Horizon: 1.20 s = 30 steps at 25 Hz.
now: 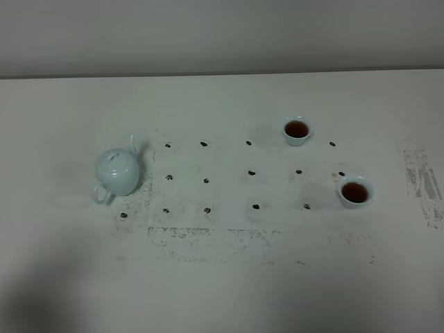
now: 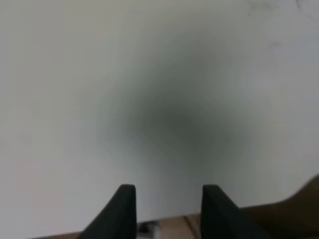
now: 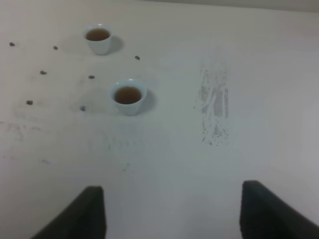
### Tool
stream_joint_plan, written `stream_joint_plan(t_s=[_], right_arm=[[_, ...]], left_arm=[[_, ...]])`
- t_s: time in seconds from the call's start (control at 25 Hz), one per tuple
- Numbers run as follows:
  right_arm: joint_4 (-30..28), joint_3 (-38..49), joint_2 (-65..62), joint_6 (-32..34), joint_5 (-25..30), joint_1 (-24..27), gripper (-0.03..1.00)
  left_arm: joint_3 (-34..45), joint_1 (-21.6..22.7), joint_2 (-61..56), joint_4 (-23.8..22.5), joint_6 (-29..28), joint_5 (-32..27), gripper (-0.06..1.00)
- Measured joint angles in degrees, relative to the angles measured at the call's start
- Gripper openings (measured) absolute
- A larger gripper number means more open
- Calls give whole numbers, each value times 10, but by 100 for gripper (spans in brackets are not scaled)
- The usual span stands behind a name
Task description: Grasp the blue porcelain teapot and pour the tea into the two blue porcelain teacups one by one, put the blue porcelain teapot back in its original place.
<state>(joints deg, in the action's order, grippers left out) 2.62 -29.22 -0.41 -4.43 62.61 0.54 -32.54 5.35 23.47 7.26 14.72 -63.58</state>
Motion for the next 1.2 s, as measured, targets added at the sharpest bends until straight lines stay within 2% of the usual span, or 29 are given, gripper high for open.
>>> stream_joint_plan(t_s=[0.2,0.76,1.2], right_arm=[[0,0,0,0,0,0,59],[-1,0,0,0,0,0,59],[-1,0,0,0,0,0,59]], left_arm=[[30,0,-44,10,-4,4,30],[32,0,-175,10,-4,12,31],[34,0,-230,10,-4,12,31]])
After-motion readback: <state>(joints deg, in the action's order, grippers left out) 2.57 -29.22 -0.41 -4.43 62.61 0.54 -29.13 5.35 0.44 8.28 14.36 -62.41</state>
